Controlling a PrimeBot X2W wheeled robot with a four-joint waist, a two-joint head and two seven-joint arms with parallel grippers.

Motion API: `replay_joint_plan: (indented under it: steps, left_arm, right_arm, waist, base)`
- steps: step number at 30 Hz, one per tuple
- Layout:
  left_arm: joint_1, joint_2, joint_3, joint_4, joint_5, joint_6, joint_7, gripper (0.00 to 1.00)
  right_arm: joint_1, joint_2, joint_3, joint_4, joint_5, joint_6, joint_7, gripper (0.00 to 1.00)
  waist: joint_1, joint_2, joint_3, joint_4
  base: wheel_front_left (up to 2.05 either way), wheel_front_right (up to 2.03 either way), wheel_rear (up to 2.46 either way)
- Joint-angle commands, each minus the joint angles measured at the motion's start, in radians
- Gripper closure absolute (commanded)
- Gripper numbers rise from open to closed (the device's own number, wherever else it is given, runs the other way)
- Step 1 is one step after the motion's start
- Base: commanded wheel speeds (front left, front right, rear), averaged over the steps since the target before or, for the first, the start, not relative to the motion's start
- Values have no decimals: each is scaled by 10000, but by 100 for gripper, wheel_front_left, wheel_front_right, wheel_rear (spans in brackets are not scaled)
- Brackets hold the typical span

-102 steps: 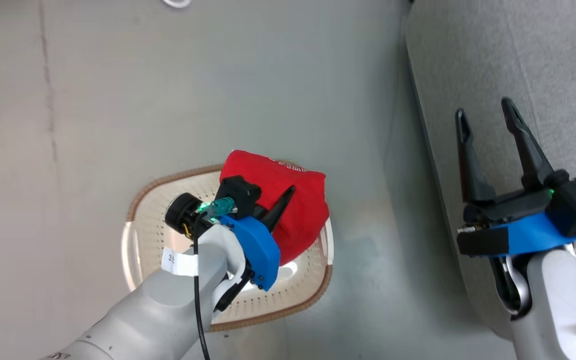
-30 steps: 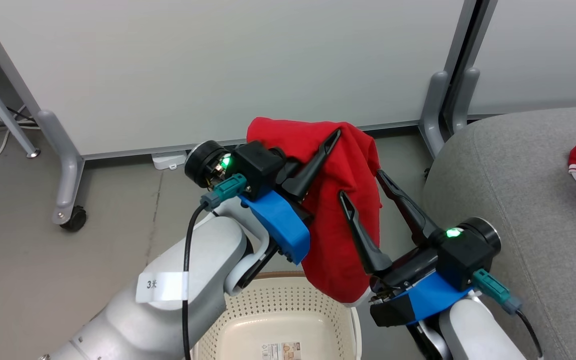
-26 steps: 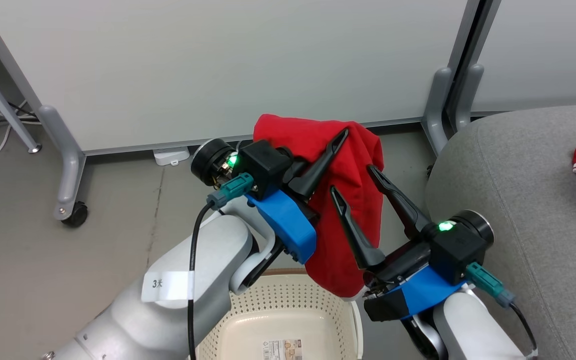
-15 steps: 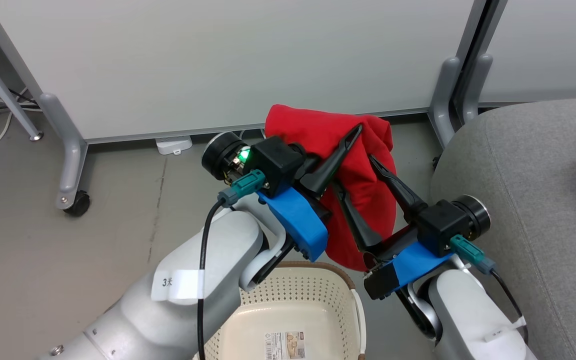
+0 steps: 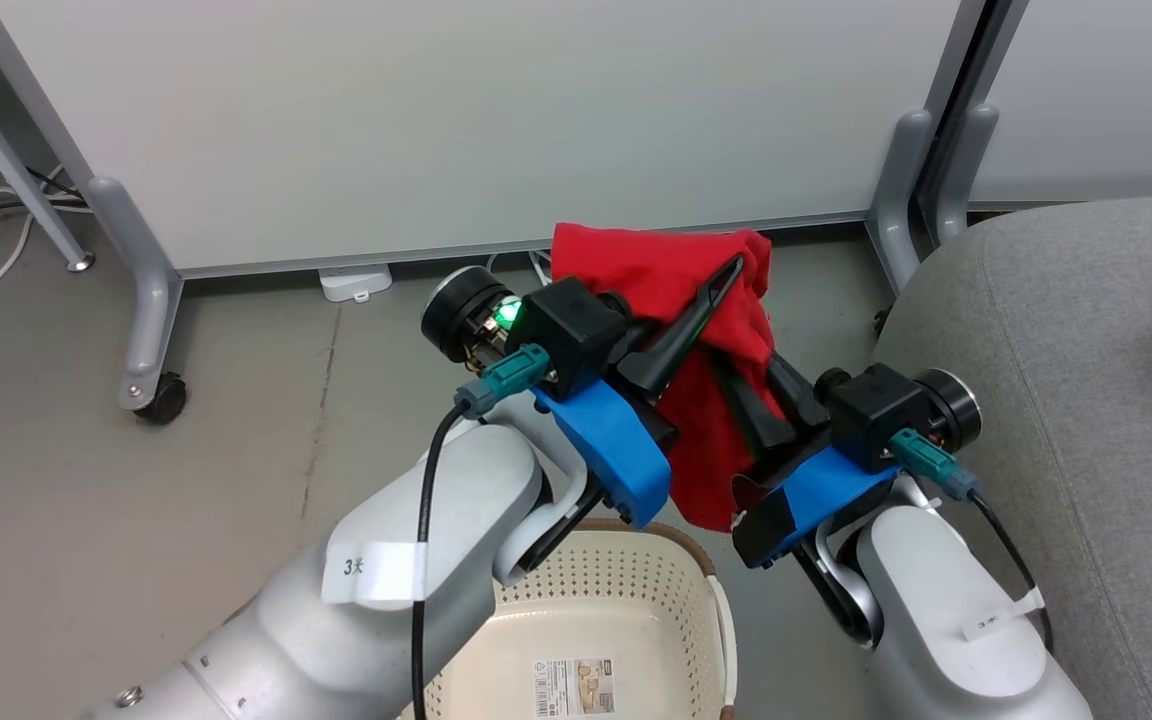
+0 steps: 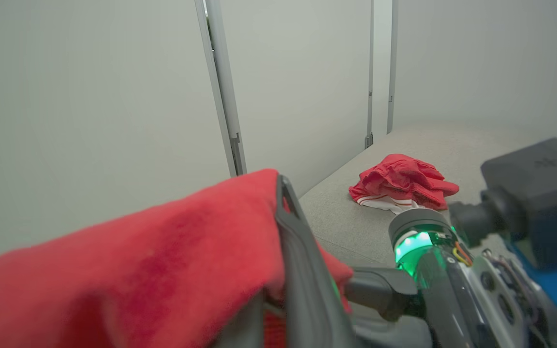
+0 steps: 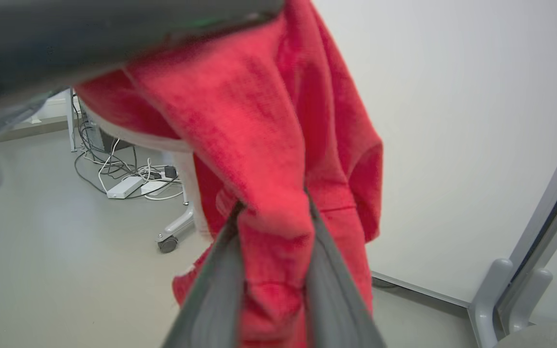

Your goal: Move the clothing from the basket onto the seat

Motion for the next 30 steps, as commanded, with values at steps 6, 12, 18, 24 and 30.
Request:
replay_joint_plan:
  steps: [6,12,18,24,30]
  left_arm:
    - [-182,-7,4,48,-23,-9,-92,100]
    - [-189,-2,-12,92,-67,6,-106,100]
    - [-191,-2,-33,128,-82,17,-140,100]
    - [-208,14,-103,212,-91,47,-142,18]
    - [-188,-16,-96,264,-131,108,-163,0]
  right_arm:
    - [-198,2,46,86,122,1,-34,100]
    - [-176,2,49,106,168,1,-34,100]
    - [-160,2,52,101,217,1,-34,100]
    - [-151,2,93,76,230,1,-34,100]
    - [-138,2,104,62,249,1,-34,100]
  waist:
    - [-1,-1,23,-11]
    - [-1,-1,18,-38]
    - [-1,-1,4,-60]
    - [-1,-1,15,-67]
    - [-1,-1,9,-85]
  base:
    - [0,0,0]
    - [0,0,0]
    - [0,0,0]
    - [0,0,0]
    - [0,0,0]
